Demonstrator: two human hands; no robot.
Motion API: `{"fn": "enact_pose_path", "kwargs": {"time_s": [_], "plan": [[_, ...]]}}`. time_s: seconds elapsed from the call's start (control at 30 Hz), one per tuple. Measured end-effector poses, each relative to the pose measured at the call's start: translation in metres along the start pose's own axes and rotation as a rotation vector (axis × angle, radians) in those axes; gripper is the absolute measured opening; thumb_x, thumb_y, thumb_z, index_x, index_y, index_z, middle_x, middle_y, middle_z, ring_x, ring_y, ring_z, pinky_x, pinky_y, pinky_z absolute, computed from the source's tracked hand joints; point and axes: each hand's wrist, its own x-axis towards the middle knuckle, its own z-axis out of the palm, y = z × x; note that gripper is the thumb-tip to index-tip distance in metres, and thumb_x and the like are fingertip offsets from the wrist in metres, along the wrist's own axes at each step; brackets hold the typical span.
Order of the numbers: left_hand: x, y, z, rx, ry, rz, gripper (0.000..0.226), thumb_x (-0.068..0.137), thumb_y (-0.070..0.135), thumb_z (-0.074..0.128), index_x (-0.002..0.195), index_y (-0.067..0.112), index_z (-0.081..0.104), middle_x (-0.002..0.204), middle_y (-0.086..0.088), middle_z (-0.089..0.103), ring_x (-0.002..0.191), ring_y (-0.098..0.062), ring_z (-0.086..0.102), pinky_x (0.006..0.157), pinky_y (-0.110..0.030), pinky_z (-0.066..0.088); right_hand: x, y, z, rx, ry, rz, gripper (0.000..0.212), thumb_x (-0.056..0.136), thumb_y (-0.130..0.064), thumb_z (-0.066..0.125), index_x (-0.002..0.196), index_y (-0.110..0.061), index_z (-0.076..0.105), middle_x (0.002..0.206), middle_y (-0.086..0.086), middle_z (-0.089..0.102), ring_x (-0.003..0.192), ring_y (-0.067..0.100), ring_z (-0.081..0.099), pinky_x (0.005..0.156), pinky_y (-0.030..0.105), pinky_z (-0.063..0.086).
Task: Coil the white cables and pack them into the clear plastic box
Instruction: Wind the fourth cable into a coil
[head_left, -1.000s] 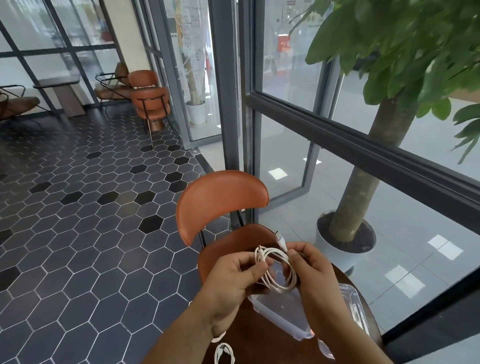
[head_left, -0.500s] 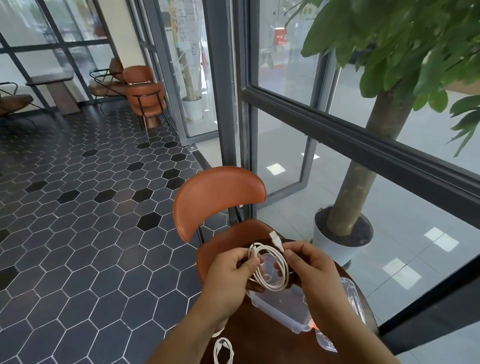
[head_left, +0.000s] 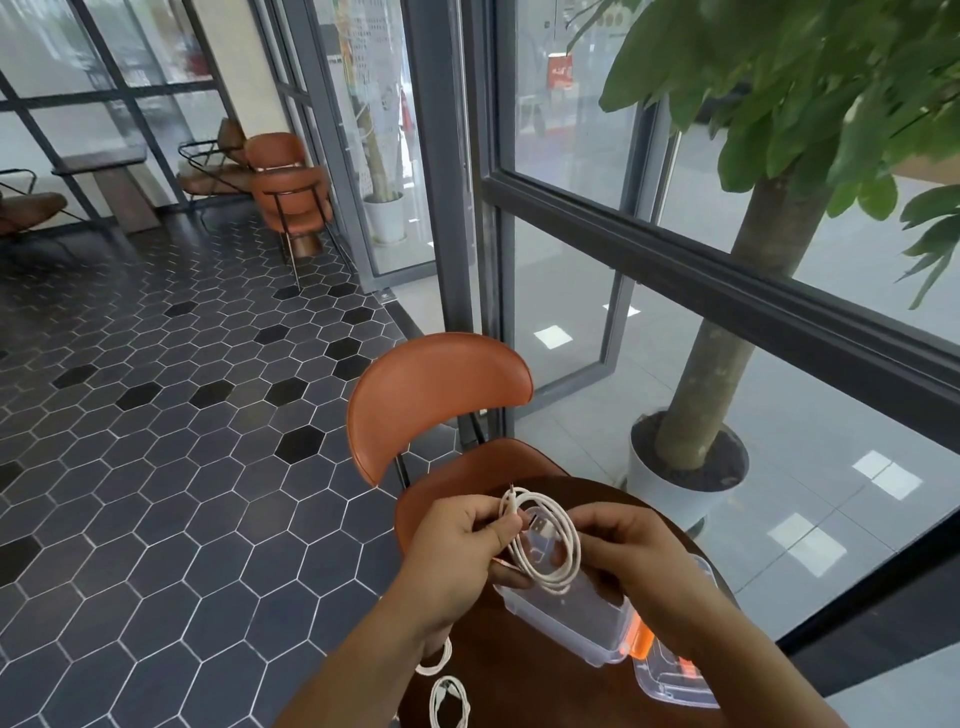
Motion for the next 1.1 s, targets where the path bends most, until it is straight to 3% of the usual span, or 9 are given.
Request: {"fn": "enact_pose_path", "kwargs": {"time_s": [0.1, 0.23, 0.33, 0.4, 0.6, 0.7, 0.87, 1.03, 1.1], "plan": [[0.002, -0.001, 0.002, 0.043, -0.038, -0.042, 0.021, 0.101, 0.015, 0.056, 0.101, 0.010, 0.076, 0.095, -0.020, 0.076, 0.084, -0.038, 0.075, 0.075, -0.044, 0.063, 0.003, 0.002, 0.003, 0.079, -0.004, -0.011, 0.020, 0.096, -0.004, 0.059, 0.096, -0.013, 0.077, 0.085, 0.023, 0.072, 0.064, 0.027, 0.060, 0.051, 0.028, 0.049], [0.005, -0.001, 0.002, 0.088, -0.004, -0.066, 0.021, 0.101, 0.010, 0.055, 0.099, 0.008, 0.076, 0.097, -0.023, 0.075, 0.079, -0.037, 0.076, 0.078, -0.048, 0.064, 0.005, 0.008, 0.005, 0.304, 0.074, 0.017, 0.022, 0.097, -0.022, 0.055, 0.114, -0.025, 0.069, 0.094, 0.025, 0.068, 0.076, 0.034, 0.061, 0.058, 0.033, 0.052], [0.005, -0.001, 0.003, 0.092, -0.010, -0.067, 0.021, 0.101, 0.009, 0.054, 0.099, 0.007, 0.075, 0.097, -0.023, 0.075, 0.081, -0.035, 0.077, 0.080, -0.048, 0.063, 0.003, 0.008, 0.010, -0.035, 0.028, -0.147, 0.043, 0.087, -0.013, 0.072, 0.124, -0.035, 0.063, 0.078, -0.006, 0.070, 0.074, 0.011, 0.065, 0.066, 0.023, 0.054], [0.006, -0.002, 0.004, 0.117, -0.024, -0.070, 0.022, 0.102, 0.010, 0.054, 0.099, 0.008, 0.075, 0.097, -0.022, 0.076, 0.082, -0.034, 0.077, 0.081, -0.049, 0.063, 0.005, 0.011, 0.017, -0.267, 0.113, -0.246, 0.037, 0.087, -0.011, 0.074, 0.116, -0.033, 0.069, 0.081, -0.021, 0.070, 0.081, 0.003, 0.068, 0.070, 0.017, 0.053], [0.007, -0.003, 0.007, 0.159, 0.013, -0.073, 0.021, 0.101, 0.016, 0.056, 0.093, 0.008, 0.074, 0.093, -0.020, 0.075, 0.077, -0.031, 0.077, 0.079, -0.048, 0.063, 0.008, 0.023, 0.033, -0.495, 0.462, -0.363, 0.015, 0.090, -0.020, 0.071, 0.101, -0.029, 0.067, 0.099, -0.014, 0.068, 0.088, 0.006, 0.064, 0.070, 0.019, 0.051], [0.005, -0.001, 0.007, 0.164, 0.073, -0.067, 0.022, 0.102, 0.016, 0.056, 0.087, 0.012, 0.071, 0.086, -0.014, 0.074, 0.072, -0.030, 0.077, 0.069, -0.035, 0.064, 0.005, 0.013, 0.034, -0.135, 0.540, -0.241, 0.007, 0.094, -0.018, 0.064, 0.095, -0.022, 0.058, 0.109, -0.009, 0.074, 0.101, 0.006, 0.070, 0.082, 0.028, 0.058], [0.003, 0.007, 0.011, 0.106, 0.147, -0.007, 0.024, 0.103, 0.014, 0.053, 0.085, 0.017, 0.069, 0.081, -0.009, 0.072, 0.067, -0.029, 0.076, 0.055, -0.019, 0.055, 0.001, -0.005, 0.024, 0.283, 0.614, -0.091, 0.013, 0.102, -0.020, 0.050, 0.102, -0.007, 0.051, 0.098, 0.003, 0.080, 0.090, 0.019, 0.077, 0.079, 0.039, 0.061], [0.002, 0.003, 0.014, 0.225, 0.112, 0.109, 0.026, 0.102, 0.014, 0.054, 0.082, 0.022, 0.068, 0.076, -0.004, 0.073, 0.064, -0.028, 0.074, 0.068, -0.042, 0.063, 0.012, 0.003, 0.009, 0.507, 0.462, 0.133, 0.023, 0.104, -0.018, 0.048, 0.109, 0.002, 0.058, 0.093, 0.021, 0.077, 0.084, 0.038, 0.076, 0.082, 0.053, 0.060], [0.003, 0.001, 0.013, 0.258, 0.084, 0.136, 0.029, 0.101, 0.014, 0.055, 0.079, 0.027, 0.067, 0.072, 0.001, 0.071, 0.062, -0.029, 0.073, 0.064, -0.038, 0.062, 0.014, 0.006, 0.004, 0.446, 0.399, 0.137, 0.022, 0.101, -0.015, 0.053, 0.107, 0.003, 0.066, 0.083, 0.020, 0.075, 0.077, 0.036, 0.074, 0.077, 0.048, 0.062]]}}
